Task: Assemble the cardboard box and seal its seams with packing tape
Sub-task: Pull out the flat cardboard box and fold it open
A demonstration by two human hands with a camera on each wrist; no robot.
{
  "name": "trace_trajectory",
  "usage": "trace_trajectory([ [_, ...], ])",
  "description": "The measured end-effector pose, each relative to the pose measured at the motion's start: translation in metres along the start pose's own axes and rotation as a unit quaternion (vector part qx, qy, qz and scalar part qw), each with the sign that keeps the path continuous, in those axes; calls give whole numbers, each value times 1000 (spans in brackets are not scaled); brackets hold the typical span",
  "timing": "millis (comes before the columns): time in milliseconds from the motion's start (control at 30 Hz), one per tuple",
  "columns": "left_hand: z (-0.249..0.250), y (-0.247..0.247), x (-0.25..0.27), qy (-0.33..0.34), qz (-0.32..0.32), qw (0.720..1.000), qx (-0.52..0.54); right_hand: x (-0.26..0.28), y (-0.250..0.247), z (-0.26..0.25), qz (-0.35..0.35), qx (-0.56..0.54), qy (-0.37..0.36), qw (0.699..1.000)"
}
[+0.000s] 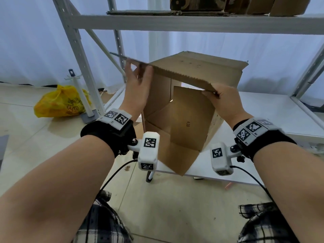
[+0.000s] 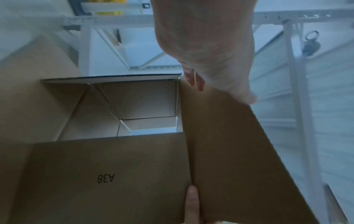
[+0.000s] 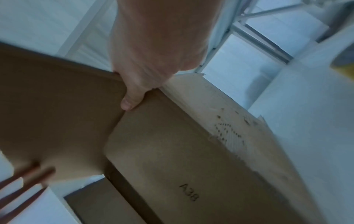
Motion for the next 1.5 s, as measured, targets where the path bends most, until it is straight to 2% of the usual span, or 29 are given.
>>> trace_trajectory([
  [67, 8, 11, 1, 107, -51, 991, -62, 0, 0, 2, -4, 20, 7, 1000],
  [100, 10, 17, 1, 138, -64, 982, -114, 0, 0, 4, -6, 23, 13, 1000],
  [133, 12, 21, 0, 156, -67, 972, -161, 1, 1, 5, -4, 22, 16, 1000],
  [200, 16, 22, -2, 155, -50, 970, -180, 4, 2, 8, -1, 20, 24, 1000],
  [333, 3, -10, -5, 59, 92, 980, -166, 8, 1, 7, 13, 38, 4, 999],
  [400, -17, -21, -7, -34, 73, 976, -203, 7, -2, 6, 18, 17, 26, 999],
  [467, -35, -22, -3, -123, 4, 959, -254, 6, -4, 7, 17, 9, 39, 999],
  [600, -31, -18, 2, -139, -27, 958, -248, 6, -8, 11, 25, -43, 62, 997],
  [633, -27, -16, 4, -150, -18, 966, -210, 6, -9, 11, 22, -54, 64, 996],
  [700, -29, -11, 6, -203, 8, 977, -62, 9, -12, 11, 15, -67, 63, 996],
  [767, -34, -3, 11, -266, 12, 960, 92, 11, -15, 11, 14, -75, 61, 995],
  [833, -40, 8, 13, -307, -23, 938, 160, 13, -15, 11, 18, -79, 57, 995],
  [933, -48, 24, 12, -305, -94, 938, 134, 15, -15, 13, 28, -80, 53, 995],
  [1000, -52, 26, 8, -303, -117, 940, 101, 15, -15, 12, 32, -85, 51, 995],
  [1167, -58, 31, -3, -309, -97, 941, 94, 13, -13, 12, 37, -86, 42, 995],
  [1233, -59, 31, -3, -323, -56, 943, 57, 11, -11, 14, 46, -77, 40, 995],
  [1300, -62, 23, -2, -310, 2, 949, -63, 10, -8, 13, 47, -76, 53, 995],
  [1333, -60, 16, -3, -277, 25, 952, -128, 11, -7, 12, 51, -90, 64, 993],
  [1400, -56, 5, -10, -160, 39, 953, -254, 11, -6, 9, 66, -136, 74, 986],
  [1467, -52, 2, -17, -56, -9, 917, -395, 9, -6, 5, 80, -138, 74, 984],
  [1500, -51, 2, -19, -34, -36, 895, -444, 6, -5, 3, 82, -114, 77, 987],
])
Point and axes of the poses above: each hand's wrist, its own x-axis away from the middle knuckle, its own y-axis out of the palm, z = x × y, the point moved 3 cm from there along -x, towards the middle knuckle, and after that the axes turned 15 degrees about -x, right-handed, at the moved point
